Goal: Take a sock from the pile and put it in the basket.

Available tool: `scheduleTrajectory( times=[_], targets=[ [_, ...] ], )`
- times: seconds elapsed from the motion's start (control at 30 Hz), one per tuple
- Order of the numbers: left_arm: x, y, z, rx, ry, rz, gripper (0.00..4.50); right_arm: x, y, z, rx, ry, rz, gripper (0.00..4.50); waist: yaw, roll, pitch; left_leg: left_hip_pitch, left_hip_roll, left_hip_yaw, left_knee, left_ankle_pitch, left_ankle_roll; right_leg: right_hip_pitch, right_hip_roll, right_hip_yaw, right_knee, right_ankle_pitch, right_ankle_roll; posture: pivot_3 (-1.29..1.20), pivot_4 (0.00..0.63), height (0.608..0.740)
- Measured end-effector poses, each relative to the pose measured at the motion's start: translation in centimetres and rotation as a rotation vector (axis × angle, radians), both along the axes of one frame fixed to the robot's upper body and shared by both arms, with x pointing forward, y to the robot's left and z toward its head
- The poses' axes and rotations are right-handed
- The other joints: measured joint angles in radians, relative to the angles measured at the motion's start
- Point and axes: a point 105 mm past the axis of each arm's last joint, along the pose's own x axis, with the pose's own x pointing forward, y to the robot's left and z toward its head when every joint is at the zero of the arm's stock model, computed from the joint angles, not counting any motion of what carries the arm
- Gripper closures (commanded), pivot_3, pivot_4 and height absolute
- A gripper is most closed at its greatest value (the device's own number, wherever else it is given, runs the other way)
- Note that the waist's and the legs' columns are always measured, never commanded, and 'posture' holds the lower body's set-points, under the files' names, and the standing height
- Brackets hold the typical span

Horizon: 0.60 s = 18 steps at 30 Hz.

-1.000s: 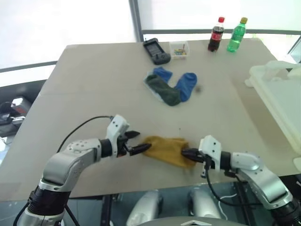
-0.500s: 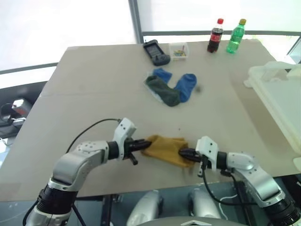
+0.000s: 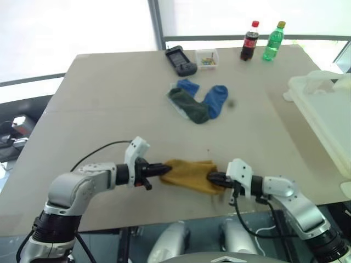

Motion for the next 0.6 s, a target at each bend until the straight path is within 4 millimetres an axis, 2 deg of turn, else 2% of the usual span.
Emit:
scheduleTrajectory(
  times=[0.07, 0.2, 0.53, 0.6],
  targets=[
    [0.1, 0.0, 0.5, -0.015, 0.002, 0.001, 4.41, 0.1, 0.1, 0.1, -0.004, -0.006, 0.004, 4.5, 0.0, 0.0, 0.0, -0.001, 0.0, 0.0, 0.0, 0.0, 0.0, 0.0, 0.0, 0.0, 0.0, 0.0, 0.0, 0.0, 0.15, 0.74],
    [0.1, -1.0, 2.7, -0.097, 0.018, -0.018, 4.41, 0.4, 0.1, 0.2, -0.015, -0.005, 0.002, 4.5, 0.001, -0.001, 0.001, -0.001, 0.0, 0.0, 0.0, 0.0, 0.0, -0.001, 0.0, 0.0, 0.0, 0.0, 0.0, 0.0, 0.15, 0.74],
    [-0.7, -3.8, 4.5, -0.196, 0.105, -0.082, 4.41, 0.4, 0.1, 0.3, -0.025, 0.003, 0.0, 4.5, 0.0, -0.001, 0.001, -0.001, 0.0, 0.0, 0.0, 0.0, 0.0, -0.001, 0.0, 0.0, 0.0, 0.0, 0.0, 0.0, 0.15, 0.74],
    [-0.5, -4.9, 5.0, -0.215, 0.117, -0.105, 4.41, 0.4, 0.1, 0.4, -0.03, 0.005, -0.002, 4.5, 0.002, -0.001, 0.001, -0.001, 0.0, 0.0, 0.001, 0.0, 0.0, 0.0, 0.0, 0.0, 0.0, 0.0, 0.0, 0.0, 0.15, 0.74]
  ],
)
